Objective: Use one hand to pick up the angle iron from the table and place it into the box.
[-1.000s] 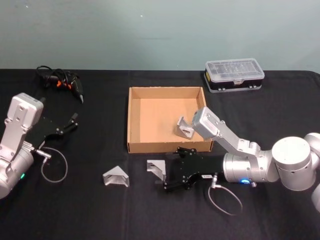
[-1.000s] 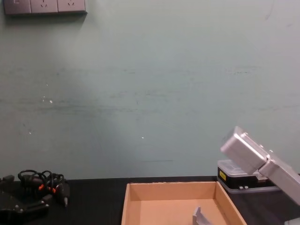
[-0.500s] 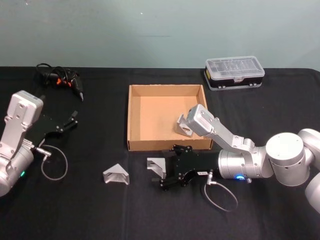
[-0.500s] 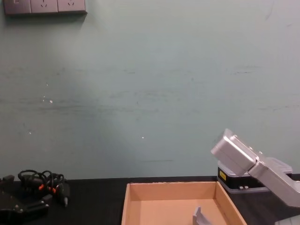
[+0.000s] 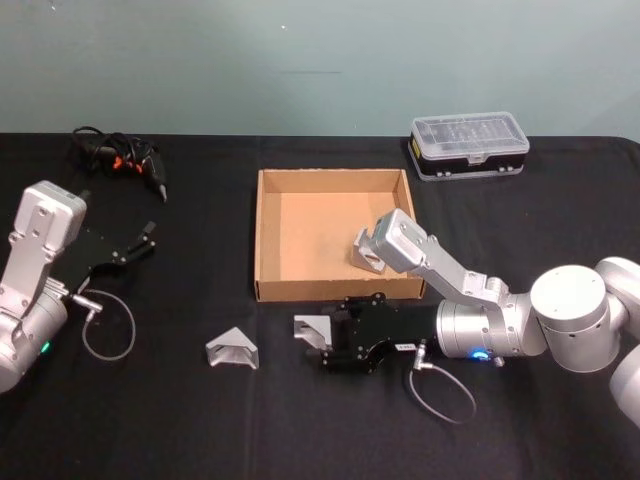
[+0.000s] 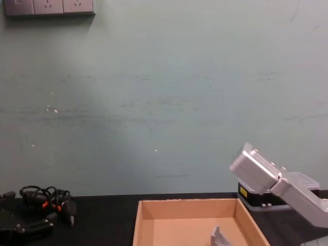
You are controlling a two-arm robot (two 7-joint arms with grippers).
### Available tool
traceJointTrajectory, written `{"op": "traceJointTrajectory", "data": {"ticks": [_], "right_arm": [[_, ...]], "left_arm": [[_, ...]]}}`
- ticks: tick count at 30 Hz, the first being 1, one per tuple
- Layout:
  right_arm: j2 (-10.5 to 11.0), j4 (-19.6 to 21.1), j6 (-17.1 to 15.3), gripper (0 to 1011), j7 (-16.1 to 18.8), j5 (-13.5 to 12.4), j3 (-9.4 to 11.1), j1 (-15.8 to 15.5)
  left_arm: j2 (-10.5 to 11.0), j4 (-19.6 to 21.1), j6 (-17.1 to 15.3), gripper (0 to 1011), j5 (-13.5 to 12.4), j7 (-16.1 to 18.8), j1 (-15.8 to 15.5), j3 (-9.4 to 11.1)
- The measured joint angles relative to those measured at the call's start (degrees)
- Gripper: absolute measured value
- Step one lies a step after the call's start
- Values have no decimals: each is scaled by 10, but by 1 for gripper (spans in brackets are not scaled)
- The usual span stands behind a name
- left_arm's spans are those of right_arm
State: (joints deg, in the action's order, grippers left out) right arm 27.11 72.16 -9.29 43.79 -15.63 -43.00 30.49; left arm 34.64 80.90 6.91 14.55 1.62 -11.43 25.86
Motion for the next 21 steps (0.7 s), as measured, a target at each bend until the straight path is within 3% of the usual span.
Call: {"op": "traceJointTrajectory", "data": {"ticks": [7,15,21], "right_arm": [[1,3,0,518,-3,1,2,-3],[1,5,1,504,-4,1,4,-6],[9,29,2,504,-16,-6,17,-16]], "left_arm": [[0,0,0,1000,0,0,0,0],[0,0,0,1000,0,0,0,0],[0,0,0,1000,0,0,0,0]]}}
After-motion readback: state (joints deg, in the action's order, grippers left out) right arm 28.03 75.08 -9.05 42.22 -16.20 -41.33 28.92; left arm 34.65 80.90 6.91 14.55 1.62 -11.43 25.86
